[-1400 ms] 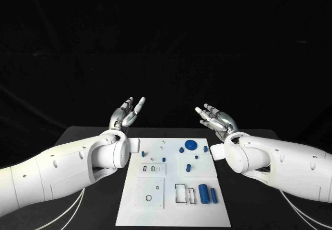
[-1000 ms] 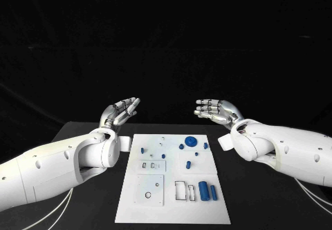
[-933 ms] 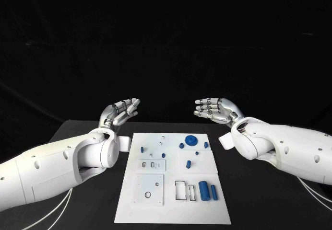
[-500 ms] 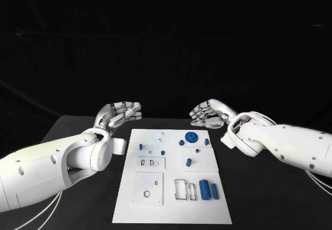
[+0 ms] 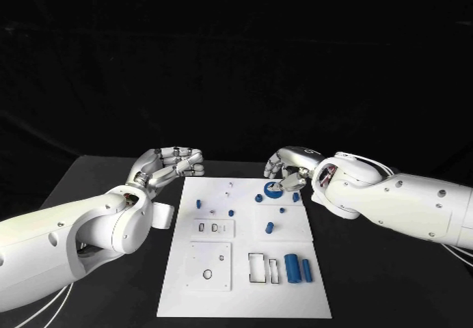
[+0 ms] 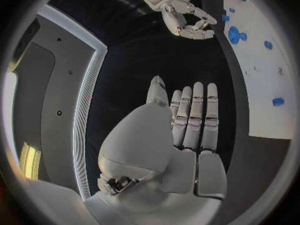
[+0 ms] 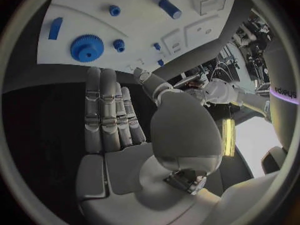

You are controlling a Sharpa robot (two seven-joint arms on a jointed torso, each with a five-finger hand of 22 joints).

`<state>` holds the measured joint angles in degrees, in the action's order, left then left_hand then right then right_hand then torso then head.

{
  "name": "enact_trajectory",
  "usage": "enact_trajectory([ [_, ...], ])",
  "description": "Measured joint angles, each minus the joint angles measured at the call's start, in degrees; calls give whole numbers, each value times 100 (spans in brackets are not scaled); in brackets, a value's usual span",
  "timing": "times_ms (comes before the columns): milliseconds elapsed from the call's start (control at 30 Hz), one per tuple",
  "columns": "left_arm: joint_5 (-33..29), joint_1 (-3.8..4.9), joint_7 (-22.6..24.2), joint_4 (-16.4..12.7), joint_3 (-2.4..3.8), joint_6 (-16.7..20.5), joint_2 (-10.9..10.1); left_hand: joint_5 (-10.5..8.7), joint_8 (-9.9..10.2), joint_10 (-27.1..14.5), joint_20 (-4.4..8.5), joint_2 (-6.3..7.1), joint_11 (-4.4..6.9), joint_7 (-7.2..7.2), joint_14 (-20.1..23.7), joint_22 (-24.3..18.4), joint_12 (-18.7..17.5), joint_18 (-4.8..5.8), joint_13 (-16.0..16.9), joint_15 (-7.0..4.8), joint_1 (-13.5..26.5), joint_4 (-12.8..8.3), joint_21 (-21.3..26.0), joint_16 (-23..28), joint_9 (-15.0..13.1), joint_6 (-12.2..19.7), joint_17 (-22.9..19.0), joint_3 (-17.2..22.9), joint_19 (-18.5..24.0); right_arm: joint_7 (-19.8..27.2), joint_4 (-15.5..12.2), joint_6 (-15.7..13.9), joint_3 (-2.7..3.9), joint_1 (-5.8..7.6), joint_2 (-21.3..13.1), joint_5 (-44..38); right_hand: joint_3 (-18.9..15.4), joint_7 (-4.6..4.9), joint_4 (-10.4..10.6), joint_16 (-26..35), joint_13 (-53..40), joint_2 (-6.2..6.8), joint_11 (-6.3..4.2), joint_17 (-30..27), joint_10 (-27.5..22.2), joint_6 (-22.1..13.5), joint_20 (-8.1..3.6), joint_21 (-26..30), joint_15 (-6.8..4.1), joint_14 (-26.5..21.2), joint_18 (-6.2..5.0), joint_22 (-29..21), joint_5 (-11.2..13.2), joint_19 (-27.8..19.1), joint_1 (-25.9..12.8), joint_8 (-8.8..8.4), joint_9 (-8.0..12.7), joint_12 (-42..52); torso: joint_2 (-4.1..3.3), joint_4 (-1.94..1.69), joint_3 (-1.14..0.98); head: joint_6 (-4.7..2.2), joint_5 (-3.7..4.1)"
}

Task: Assemble the parts on the task board

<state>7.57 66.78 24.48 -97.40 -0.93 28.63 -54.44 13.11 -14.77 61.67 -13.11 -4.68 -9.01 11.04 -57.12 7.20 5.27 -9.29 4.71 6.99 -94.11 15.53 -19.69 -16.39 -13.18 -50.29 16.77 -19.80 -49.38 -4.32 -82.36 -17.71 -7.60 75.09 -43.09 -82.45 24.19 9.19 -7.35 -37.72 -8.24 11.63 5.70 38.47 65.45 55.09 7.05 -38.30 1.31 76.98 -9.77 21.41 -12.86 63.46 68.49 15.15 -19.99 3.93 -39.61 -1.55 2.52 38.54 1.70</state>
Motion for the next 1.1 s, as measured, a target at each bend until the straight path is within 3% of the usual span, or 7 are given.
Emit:
enact_trajectory([
  [67, 15, 0, -17, -68, 11, -29, -22, 0, 0, 0, 0, -22, 0, 0, 0, -10, -13, 1, 0, 0, -22, -4, 0, 26, -8, 0, 11, -4, 0, -88, 5, 69, -1, 1, 46, -189, -102, 0, 30, -475, -80, 24, 25, 285, -50, 0, -3, -336, 0, 0, 0, 290, 0, -3, 24, -59, -69, 0, -29, -9, 10, 1, 9],
  [167, 28, 0, -32, -141, 20, -61, -43, 0, 0, 0, 0, -22, 0, 22, 20, -14, -13, 0, -1, 20, -22, 3, 0, 26, -16, 22, 23, -29, 0, -177, 19, 149, -3, 1, 107, -372, -183, 0, 105, -1628, -189, 12, 24, 1109, -129, 0, -3, -1435, 0, 171, 12, 1573, -37, 206, 32, -143, -166, 0, -68, -23, 24, -5, 12],
  [233, 32, 2, -44, -181, 28, -81, -54, 0, 0, -4, 0, -22, -3, 22, 37, -18, -41, 0, -1, 32, -22, 11, 21, 49, -26, 22, 32, -50, 0, -230, 31, 205, -3, -1, 145, -471, -190, 0, 112, -2307, -240, 7, 24, 1618, -130, -1, 6, -2140, -1, 334, 139, 2445, -79, 457, 86, -177, -219, 0, -90, -31, 32, -5, 16],
  [467, 28, 9, -70, -241, 40, -127, -74, 0, 0, -23, 0, -22, -23, 42, 83, -30, -79, 0, -1, 41, -22, 29, 28, 64, -50, 43, 58, -99, 0, -341, 118, 356, -10, -23, 252, -650, -156, 0, 145, -3102, -286, -9, 24, 2232, -170, -1, 22, -3013, 0, 557, 242, 3579, -112, 827, 98, -216, -297, 0, -141, -48, 53, -33, 21],
  [700, 15, 19, -84, -273, 44, -153, -86, 0, 1, -23, 0, -22, -22, 42, 83, -37, -80, 0, -1, 41, -22, 29, 28, 93, -56, 43, 64, -99, 1, -389, 199, 456, -15, -78, 313, -722, -54, 5, 150, -3471, -300, -9, 24, 2552, -170, 37, 19, -3437, -19, 656, 317, 4157, -146, 1048, 98, -242, -341, 0, -172, -70, 66, -12, 43],
  [767, 12, 23, -89, -277, 45, -159, -90, 0, 1, -23, 0, -22, -23, 42, 83, -37, -80, 0, -1, 41, -22, 28, 50, 93, -57, 43, 70, -99, 1, -399, 220, 479, -18, -102, 328, -735, -53, 3, 151, -3518, -302, -9, 24, 2595, -170, 39, 34, -3492, -19, 656, 405, 4246, -146, 1077, 98, -242, -348, 0, -181, -75, 66, 0, 43],
  [1100, -14, 37, -111, -293, 46, -182, -106, 0, 1, -44, 0, -46, -43, 63, 123, -42, -80, 0, -2, 40, 2, 28, 49, 93, -71, 63, 82, -130, 1, -416, 311, 502, -21, -148, 401, -763, 282, -4, 152, -3664, -306, -39, 24, 2668, -170, 106, 22, -3686, -19, 656, 406, 4519, -51, 1166, 174, -242, -396, 0, -221, -101, 76, 8, 39],
])
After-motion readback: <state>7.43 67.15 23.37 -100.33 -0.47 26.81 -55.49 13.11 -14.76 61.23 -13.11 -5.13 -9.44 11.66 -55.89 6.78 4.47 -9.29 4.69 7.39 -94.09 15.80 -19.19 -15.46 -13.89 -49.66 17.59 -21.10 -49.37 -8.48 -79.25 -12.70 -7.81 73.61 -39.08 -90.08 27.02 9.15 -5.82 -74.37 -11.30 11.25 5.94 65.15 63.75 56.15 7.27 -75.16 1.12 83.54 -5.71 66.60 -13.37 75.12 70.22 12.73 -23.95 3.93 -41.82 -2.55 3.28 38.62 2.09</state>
